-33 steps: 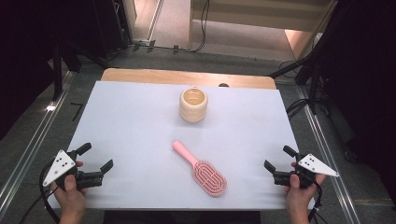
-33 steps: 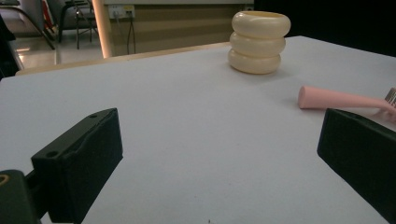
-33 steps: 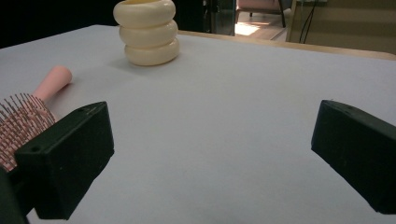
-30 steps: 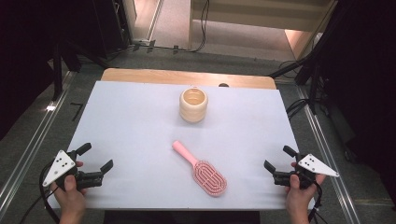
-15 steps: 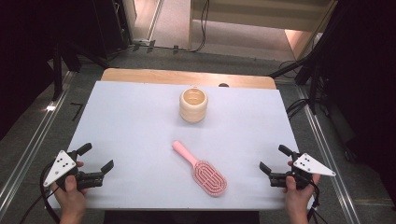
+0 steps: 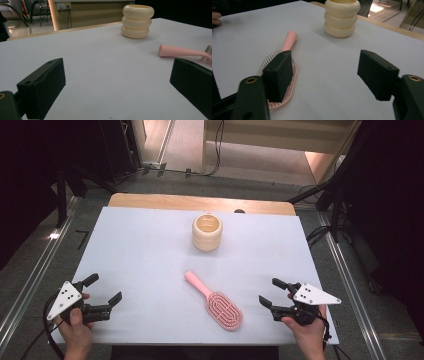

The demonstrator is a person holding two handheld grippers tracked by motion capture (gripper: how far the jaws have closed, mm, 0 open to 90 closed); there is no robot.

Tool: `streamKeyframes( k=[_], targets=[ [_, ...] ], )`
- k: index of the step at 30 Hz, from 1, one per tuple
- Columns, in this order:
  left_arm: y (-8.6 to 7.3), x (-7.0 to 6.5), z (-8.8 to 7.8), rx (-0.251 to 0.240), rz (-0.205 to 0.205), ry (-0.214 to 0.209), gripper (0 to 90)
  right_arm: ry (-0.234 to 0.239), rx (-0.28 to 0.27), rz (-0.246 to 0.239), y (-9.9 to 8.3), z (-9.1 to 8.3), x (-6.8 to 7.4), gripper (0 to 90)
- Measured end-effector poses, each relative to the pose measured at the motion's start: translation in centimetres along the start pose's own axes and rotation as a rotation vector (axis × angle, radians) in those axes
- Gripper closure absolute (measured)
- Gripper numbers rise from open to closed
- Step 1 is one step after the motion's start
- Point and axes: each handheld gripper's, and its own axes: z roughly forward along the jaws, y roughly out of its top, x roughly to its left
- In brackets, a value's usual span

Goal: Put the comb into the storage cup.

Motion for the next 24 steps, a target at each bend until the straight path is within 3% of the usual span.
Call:
streamKeyframes(
  k=[1,2,3,4,6,7,8,10,13,15,24],
  targets=[
    [0.0,0.0,0.0,0.001,0.0,0.0,0.7,0.0,0.0,0.0,0.0,0.0,0.0,30.6],
    [0.0,0.0,0.0,0.001,0.001,0.0,0.7,0.024,0.011,-0.013,0.3,0.3,0.6,39.1],
    [0.0,0.0,0.0,0.0,0.0,0.001,0.7,0.024,0.011,-0.013,0.3,0.3,0.6,39.1],
    [0.0,0.0,0.0,0.001,0.002,0.001,0.8,0.053,0.023,-0.033,0.6,0.5,1.1,52.6],
    [0.0,0.0,0.0,0.0,0.002,0.001,0.7,0.113,0.04,-0.053,0.9,0.7,1.6,60.7],
    [0.0,0.0,0.0,0.001,0.002,0.001,0.7,0.122,0.052,-0.058,1.1,0.8,1.9,67.1],
    [0.0,0.0,0.0,0.004,0.003,0.0,0.7,0.122,0.052,-0.058,1.1,0.8,1.9,67.1],
    [0.0,-0.1,0.0,0.005,0.005,0.0,0.7,0.167,0.066,-0.07,1.5,1.1,2.6,76.2],
    [0.0,-0.1,0.0,0.004,0.007,-0.002,0.7,0.184,0.086,-0.092,1.6,1.4,3.1,81.2],
    [0.0,-0.1,0.0,0.005,0.007,-0.004,0.7,0.212,0.128,-0.116,1.6,2.0,3.9,87.6],
    [0.0,-0.1,0.1,0.005,0.008,-0.007,0.7,0.255,0.205,-0.196,1.4,3.5,6.0,88.1]
  ],
)
